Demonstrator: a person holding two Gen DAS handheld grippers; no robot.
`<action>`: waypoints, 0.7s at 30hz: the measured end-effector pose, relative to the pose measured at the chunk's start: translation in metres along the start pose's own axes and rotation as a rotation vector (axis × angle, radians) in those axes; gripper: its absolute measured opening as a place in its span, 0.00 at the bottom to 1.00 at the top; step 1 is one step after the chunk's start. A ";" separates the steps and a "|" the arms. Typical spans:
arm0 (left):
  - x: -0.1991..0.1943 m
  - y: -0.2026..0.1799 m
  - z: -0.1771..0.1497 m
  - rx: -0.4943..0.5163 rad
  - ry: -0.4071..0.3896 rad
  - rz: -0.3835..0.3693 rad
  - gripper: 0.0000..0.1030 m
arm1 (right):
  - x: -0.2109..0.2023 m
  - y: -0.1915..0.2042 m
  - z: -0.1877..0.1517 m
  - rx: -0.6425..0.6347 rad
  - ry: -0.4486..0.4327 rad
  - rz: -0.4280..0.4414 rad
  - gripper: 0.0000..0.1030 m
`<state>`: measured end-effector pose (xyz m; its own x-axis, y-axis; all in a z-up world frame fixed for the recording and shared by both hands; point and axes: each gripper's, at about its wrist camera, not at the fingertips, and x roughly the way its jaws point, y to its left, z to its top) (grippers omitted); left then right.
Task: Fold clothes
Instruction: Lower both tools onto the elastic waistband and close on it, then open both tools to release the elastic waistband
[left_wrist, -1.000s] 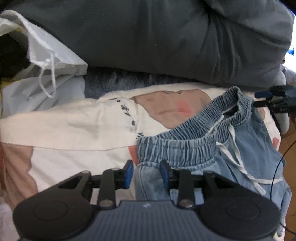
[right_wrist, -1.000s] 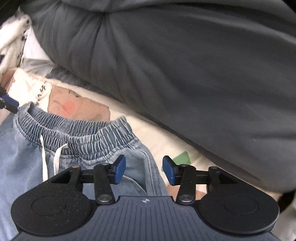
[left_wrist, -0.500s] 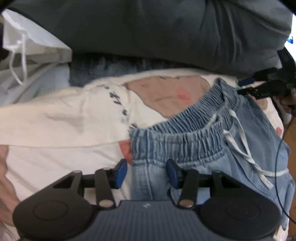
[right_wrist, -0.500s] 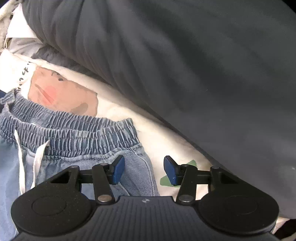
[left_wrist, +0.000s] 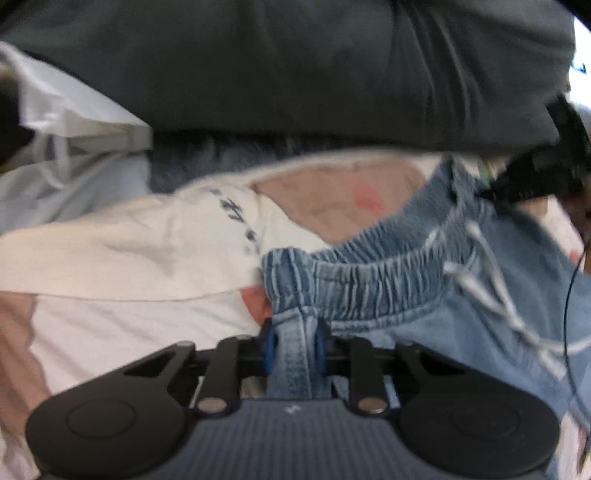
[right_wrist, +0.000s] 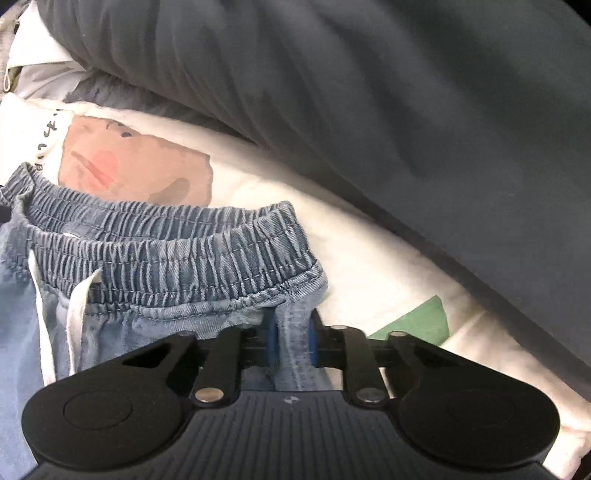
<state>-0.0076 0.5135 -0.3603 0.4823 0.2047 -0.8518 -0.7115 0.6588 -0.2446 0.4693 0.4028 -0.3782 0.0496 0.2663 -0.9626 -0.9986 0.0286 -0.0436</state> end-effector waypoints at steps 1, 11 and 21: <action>-0.006 -0.001 0.001 0.005 -0.026 0.009 0.20 | -0.006 0.001 0.000 -0.001 -0.017 -0.018 0.10; -0.014 -0.008 0.031 0.028 -0.129 0.026 0.19 | -0.037 -0.010 -0.001 0.064 -0.077 -0.150 0.10; 0.016 -0.001 0.044 -0.022 -0.093 0.062 0.19 | -0.008 -0.024 0.017 0.138 -0.049 -0.207 0.10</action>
<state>0.0230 0.5477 -0.3535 0.4818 0.3119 -0.8189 -0.7520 0.6269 -0.2037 0.4934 0.4166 -0.3643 0.2565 0.2870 -0.9230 -0.9557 0.2177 -0.1979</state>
